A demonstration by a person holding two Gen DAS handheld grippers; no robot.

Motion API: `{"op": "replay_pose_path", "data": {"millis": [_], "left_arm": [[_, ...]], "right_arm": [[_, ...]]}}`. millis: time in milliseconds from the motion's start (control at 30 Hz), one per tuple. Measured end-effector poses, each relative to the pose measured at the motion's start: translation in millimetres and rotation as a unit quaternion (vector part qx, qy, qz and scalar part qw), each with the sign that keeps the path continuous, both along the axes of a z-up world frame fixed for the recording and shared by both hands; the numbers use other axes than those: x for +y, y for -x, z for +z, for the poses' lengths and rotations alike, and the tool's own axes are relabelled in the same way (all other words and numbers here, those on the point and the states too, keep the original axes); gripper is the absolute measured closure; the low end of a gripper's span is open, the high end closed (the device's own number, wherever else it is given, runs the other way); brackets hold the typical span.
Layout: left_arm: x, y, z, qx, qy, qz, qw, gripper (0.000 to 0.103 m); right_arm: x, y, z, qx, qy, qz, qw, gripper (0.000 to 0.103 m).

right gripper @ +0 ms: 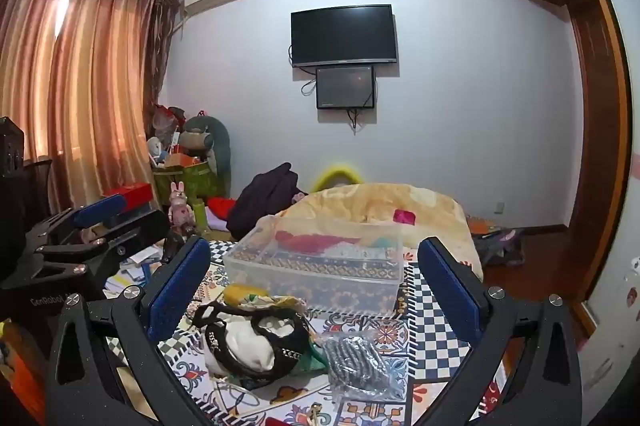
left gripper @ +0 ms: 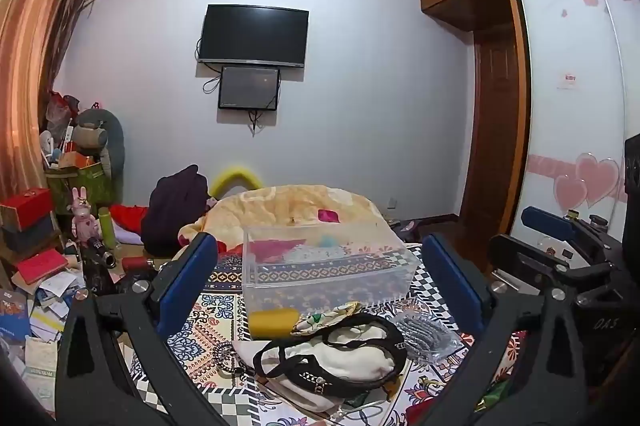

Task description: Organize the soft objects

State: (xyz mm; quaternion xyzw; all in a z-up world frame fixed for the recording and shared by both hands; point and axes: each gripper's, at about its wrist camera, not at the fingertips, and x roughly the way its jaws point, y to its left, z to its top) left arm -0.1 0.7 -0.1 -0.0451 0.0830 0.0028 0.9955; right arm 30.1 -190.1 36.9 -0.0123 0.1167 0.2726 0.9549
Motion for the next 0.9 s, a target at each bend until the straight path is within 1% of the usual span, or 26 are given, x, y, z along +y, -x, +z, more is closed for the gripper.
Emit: {"op": "replay_pose_path", "data": {"millis": [100,133,167,233,300,367,467,567,900], "left_arm": [[4,0,0,0.004,0.006,0.002,1.0000,0.000],[5,0,4,0.003,0.003,0.002,1.0000,0.000],[1,4,4,-0.003,-0.004,0.000,1.0000,0.000],[0,11,3,-0.005,-0.007,-0.004,1.0000,0.000],[0,4,-1,0.006,-0.007,-0.003,1.0000,0.000],[3,-1,-4,0.009,-0.005,-0.003,0.9999,0.000],[0,-1,-3,0.010,-0.007,-0.004,0.9999,0.000],[-1,-2,-5,0.011,-0.010,-0.003,0.9999,0.000],[-4,0,-3,0.008,-0.013,-0.005,0.9999,0.000]], "right_arm": [[-1,0,0,-0.001,0.002,0.001,1.000,0.000],[-1,0,0,-0.001,0.002,0.000,1.000,0.000],[-1,0,0,-0.001,0.002,0.000,1.000,0.000],[0,1,2,0.000,0.002,0.001,1.000,0.000],[3,2,1,0.002,0.001,0.001,1.000,0.000],[0,2,4,0.000,0.000,0.002,1.000,0.000],[1,0,8,0.003,-0.002,0.002,1.000,0.000],[-3,2,4,-0.001,-0.006,0.001,1.000,0.000],[-3,2,2,0.002,-0.012,0.003,1.000,0.000]]}}
